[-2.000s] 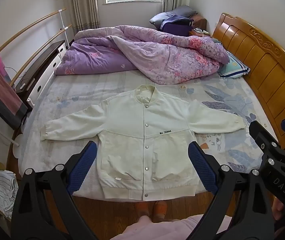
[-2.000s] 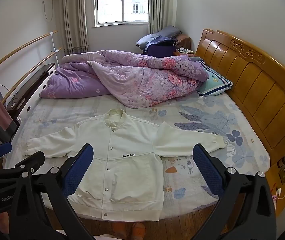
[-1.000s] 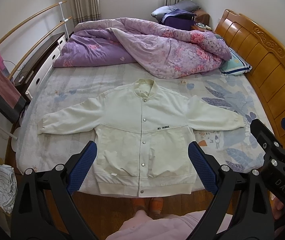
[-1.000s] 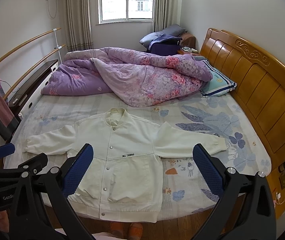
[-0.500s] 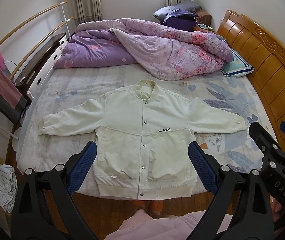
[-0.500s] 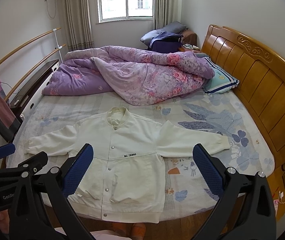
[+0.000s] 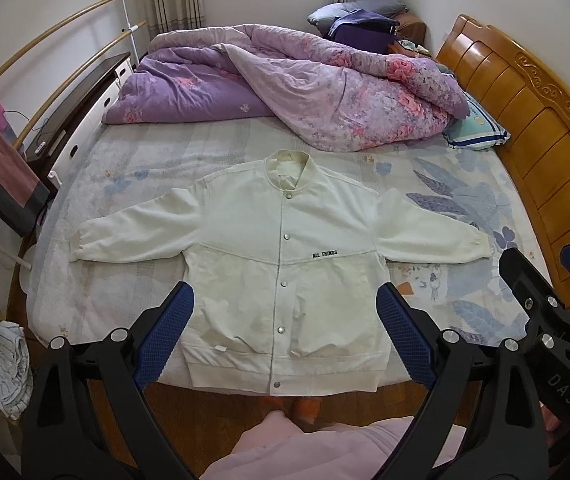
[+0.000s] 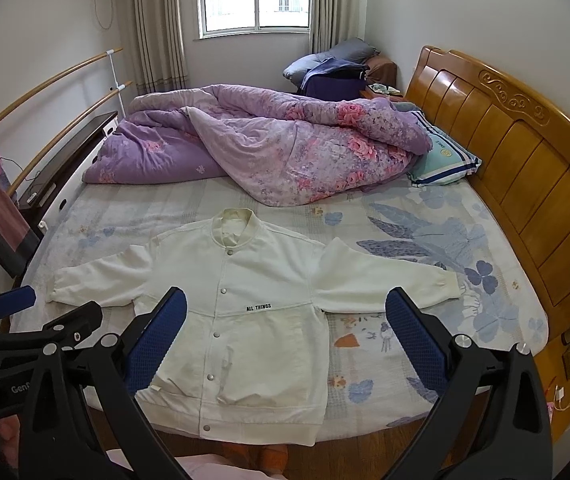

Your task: Fold large clothes

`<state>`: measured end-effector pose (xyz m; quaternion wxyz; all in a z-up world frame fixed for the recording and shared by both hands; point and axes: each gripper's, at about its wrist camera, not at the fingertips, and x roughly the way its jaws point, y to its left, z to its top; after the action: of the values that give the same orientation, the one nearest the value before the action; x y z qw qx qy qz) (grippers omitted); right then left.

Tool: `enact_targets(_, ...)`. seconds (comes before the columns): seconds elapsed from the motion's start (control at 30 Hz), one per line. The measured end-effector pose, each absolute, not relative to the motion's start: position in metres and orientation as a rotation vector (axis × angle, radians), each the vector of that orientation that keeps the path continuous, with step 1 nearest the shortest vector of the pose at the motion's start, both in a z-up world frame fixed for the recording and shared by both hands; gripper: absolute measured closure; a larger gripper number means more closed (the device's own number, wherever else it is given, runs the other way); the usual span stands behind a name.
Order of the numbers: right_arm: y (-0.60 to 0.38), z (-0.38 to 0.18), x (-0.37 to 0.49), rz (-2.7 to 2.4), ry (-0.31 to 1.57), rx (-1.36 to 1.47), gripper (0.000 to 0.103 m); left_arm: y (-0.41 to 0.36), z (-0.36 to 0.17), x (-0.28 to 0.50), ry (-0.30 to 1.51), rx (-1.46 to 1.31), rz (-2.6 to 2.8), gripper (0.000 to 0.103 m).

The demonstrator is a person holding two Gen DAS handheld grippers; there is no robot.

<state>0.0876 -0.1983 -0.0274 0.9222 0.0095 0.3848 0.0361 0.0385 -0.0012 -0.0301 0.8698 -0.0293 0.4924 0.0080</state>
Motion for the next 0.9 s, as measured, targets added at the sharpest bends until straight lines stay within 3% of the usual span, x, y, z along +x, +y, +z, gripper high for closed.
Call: enact_targets(0.9,-0.217,-0.031,0.084,0.164,0.834,0.100,0.007,-0.009,-0.034,0.025,1.057,-0.075,0.036,0.010)
